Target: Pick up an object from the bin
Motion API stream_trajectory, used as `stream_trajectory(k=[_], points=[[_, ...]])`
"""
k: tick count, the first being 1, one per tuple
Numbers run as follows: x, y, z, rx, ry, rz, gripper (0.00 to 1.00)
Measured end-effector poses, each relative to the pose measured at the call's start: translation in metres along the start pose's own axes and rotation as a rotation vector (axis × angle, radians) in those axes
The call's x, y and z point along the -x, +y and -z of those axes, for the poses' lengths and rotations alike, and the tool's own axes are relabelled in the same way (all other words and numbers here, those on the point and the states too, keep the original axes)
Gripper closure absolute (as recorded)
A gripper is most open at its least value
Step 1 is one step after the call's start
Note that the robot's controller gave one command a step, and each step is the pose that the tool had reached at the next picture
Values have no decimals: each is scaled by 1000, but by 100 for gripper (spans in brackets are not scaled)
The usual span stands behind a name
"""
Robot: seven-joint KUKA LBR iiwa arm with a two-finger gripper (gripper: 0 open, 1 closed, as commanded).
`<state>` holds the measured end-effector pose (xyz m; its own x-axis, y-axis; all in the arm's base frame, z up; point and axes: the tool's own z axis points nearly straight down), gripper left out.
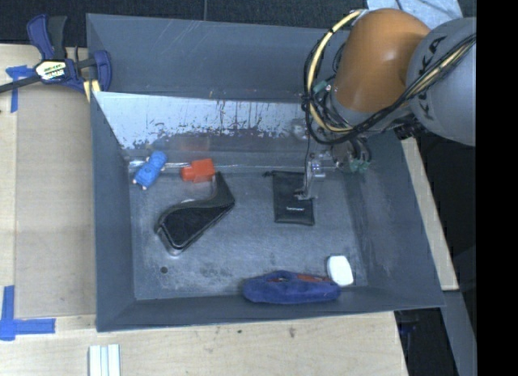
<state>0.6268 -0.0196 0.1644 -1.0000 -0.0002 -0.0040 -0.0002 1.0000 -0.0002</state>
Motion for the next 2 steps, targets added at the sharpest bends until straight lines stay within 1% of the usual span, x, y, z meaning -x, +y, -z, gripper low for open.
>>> stream_trajectory(k=[1, 2], points=[[-15, 29, -81, 0, 9, -81, 0], [-7, -13, -87, -1, -3, 238, 0]])
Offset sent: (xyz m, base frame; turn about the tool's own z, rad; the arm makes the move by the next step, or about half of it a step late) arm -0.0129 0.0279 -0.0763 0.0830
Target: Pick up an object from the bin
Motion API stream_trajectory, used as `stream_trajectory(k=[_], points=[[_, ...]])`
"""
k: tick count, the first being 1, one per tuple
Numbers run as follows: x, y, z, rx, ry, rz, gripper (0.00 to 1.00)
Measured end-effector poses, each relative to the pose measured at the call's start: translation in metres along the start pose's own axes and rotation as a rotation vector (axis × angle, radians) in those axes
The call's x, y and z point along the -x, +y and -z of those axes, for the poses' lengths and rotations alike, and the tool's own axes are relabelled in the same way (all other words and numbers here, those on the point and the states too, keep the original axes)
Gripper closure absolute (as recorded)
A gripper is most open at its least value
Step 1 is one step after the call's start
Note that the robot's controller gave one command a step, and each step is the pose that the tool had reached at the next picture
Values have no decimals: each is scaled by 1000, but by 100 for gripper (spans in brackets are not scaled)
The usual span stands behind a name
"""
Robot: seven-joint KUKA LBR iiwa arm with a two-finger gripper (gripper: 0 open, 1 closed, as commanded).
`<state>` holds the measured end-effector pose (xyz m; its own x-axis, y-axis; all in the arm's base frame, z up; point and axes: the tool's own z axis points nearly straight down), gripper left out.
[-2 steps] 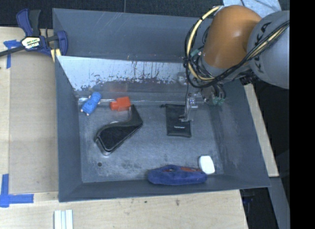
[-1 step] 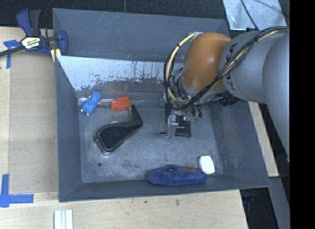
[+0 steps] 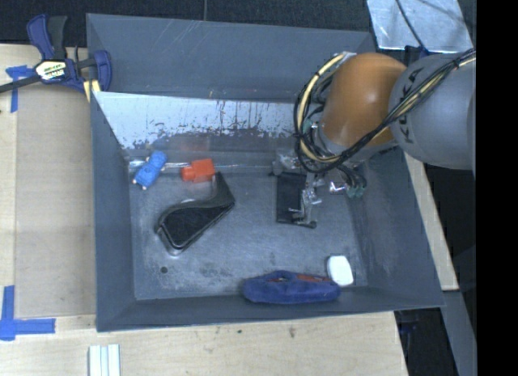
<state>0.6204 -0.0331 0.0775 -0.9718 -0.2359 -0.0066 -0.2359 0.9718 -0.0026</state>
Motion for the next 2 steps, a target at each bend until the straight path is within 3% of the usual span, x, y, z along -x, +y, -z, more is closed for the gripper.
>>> stream_trajectory(k=[1, 2], points=[[0, 1, 0, 1, 0, 0, 100], [-28, 5, 74, -1, -5, 42, 100]])
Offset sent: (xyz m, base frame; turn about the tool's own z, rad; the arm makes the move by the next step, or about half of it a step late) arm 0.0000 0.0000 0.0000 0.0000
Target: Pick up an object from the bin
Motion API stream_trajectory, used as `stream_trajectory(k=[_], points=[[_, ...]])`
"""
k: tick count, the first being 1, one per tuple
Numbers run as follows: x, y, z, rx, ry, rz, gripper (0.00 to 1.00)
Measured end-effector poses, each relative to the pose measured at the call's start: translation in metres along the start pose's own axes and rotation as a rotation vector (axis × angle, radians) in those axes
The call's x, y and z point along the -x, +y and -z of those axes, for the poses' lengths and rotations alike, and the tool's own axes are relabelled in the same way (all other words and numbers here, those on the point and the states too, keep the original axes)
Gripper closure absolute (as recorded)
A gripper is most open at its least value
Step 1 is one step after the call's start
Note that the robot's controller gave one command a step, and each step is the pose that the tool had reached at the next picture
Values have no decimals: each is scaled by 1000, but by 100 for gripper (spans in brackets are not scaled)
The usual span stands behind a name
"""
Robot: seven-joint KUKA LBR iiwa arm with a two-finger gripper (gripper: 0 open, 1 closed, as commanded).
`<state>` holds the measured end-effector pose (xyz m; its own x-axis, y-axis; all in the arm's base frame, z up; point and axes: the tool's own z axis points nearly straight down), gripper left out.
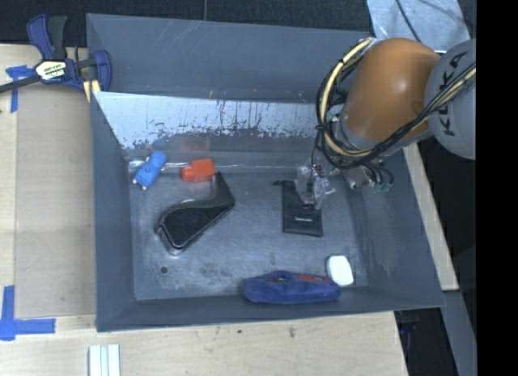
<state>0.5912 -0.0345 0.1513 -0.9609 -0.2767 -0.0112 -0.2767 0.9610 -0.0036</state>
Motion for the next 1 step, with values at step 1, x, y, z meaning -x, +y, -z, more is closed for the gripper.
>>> stream_trajectory(k=[1], points=[[23, -45, -12, 0, 5, -72, 100]])
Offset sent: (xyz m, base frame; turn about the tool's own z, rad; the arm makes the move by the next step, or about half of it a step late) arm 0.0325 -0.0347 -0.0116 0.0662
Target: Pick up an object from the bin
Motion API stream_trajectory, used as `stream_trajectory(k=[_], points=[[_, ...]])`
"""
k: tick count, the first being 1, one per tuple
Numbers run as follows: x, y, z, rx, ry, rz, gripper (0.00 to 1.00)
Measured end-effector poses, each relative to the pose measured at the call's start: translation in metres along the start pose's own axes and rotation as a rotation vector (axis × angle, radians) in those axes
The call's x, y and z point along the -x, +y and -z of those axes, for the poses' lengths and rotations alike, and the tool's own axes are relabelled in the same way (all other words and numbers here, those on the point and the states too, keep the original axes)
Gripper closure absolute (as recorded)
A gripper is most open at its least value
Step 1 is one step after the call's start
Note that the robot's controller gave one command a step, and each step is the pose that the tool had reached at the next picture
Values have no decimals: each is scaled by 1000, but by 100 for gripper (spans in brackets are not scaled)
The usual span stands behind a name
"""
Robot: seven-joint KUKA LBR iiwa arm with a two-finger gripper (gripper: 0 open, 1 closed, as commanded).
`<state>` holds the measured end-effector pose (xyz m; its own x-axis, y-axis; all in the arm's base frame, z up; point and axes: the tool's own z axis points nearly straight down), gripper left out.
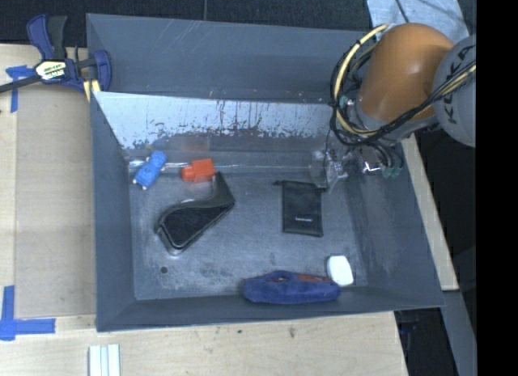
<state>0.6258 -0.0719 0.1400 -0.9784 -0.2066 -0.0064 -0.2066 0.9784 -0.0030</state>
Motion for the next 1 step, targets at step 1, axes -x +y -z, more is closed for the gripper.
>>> stream_trajectory(k=[1], points=[[-22, -64, -4, 2, 1, 773, 100]])
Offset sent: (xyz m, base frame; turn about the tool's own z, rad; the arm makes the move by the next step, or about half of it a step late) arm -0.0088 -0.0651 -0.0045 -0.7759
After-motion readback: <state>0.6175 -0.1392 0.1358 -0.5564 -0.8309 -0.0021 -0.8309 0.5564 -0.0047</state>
